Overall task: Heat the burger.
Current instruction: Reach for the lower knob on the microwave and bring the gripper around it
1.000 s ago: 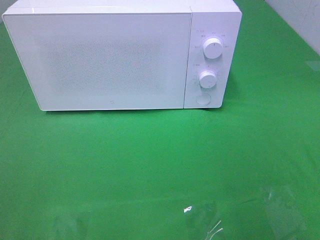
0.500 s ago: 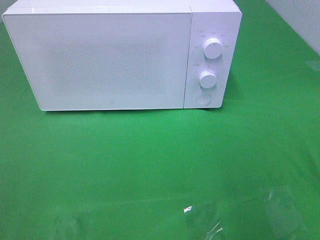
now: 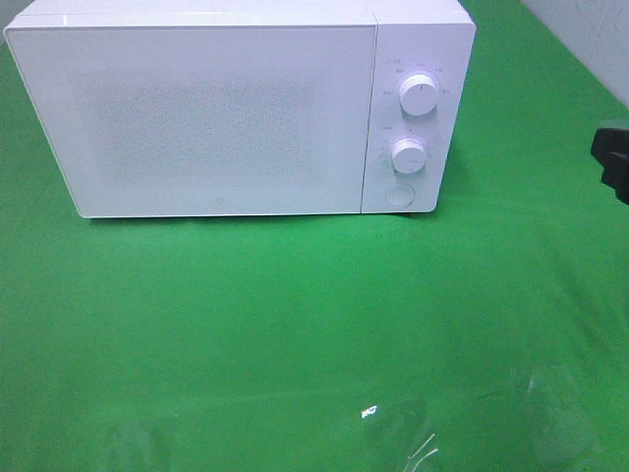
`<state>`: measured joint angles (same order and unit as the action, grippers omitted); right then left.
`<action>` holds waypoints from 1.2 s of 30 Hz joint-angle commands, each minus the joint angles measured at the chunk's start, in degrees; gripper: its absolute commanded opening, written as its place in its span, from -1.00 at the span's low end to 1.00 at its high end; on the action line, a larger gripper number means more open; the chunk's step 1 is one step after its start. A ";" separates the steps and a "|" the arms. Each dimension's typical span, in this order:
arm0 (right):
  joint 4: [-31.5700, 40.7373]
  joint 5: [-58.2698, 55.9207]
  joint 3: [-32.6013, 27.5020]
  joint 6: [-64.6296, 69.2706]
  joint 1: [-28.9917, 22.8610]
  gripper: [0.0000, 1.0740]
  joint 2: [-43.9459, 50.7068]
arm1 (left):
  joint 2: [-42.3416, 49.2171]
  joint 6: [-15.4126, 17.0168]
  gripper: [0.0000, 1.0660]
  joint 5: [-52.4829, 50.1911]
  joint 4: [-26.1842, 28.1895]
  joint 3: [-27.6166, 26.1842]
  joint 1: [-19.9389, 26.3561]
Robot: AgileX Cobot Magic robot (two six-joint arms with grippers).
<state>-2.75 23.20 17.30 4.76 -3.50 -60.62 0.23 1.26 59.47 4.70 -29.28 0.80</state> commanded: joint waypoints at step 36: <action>45.21 43.20 3.95 -25.55 -41.02 0.32 -34.38 | 1.43 0.11 0.84 -0.40 -0.06 0.11 0.06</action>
<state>42.28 64.92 19.25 -19.77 -43.20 -93.79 0.23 1.26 59.47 4.70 -29.28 0.80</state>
